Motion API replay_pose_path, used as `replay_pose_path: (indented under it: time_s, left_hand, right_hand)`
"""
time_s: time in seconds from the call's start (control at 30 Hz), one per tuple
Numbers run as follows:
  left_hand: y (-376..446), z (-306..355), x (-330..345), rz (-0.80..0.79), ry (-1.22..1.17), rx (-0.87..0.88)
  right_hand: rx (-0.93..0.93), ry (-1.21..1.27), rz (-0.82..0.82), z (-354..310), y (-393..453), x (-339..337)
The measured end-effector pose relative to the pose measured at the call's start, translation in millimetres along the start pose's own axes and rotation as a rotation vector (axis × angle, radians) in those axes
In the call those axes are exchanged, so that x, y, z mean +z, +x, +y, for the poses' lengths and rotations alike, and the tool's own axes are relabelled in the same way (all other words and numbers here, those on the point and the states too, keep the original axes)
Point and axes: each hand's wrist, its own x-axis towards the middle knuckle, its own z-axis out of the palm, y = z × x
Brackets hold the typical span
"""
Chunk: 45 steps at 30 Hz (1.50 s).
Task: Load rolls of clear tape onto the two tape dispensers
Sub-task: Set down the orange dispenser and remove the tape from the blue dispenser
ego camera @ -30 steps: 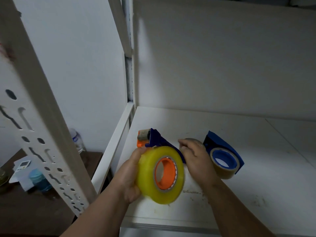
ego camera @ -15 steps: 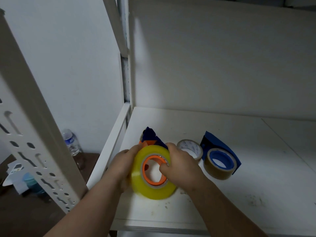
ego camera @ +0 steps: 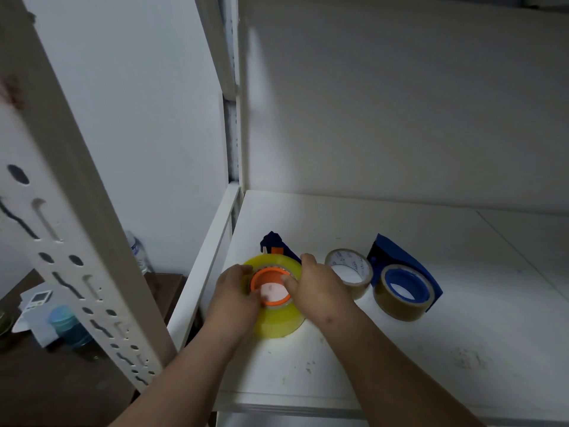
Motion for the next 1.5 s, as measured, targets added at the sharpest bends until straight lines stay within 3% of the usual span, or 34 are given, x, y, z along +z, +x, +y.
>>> replay_pose_path:
  time_s: [0.13,0.27,0.4,0.47,0.57,0.77,1.03,1.17,1.5]
  left_hand:
    - [3,-7,6,0.05,0.166,0.058]
    - [-3,3,15,0.224,0.304,0.221]
    - [-13,24,35,0.296,0.314,0.335]
    - [-16,30,47,0.295,0.304,0.393]
    - [-19,36,65,0.235,0.291,0.435]
    - [-34,47,94,0.044,0.459,0.532]
    - [-27,57,129,-0.239,0.679,0.406]
    - [-13,60,140,-0.314,0.517,0.293]
    - [-22,91,145,-0.455,-0.575,-0.273]
  right_hand:
    - [-0.041,0.032,0.076,9,-12,-9]
    - [-0.085,0.023,0.305,32,-21,-30]
    - [0.042,-0.143,0.441,77,-26,-46]
    - [0.137,-0.238,0.395,98,-31,-53]
    - [0.186,-0.317,0.287,123,-39,-56]
    - [0.063,-0.346,0.201,140,-43,-49]
    - [0.023,-0.251,0.188,146,-38,-65]
    - [0.036,-0.157,0.203,150,-34,-72]
    - [0.132,0.614,0.25,140,-50,-78]
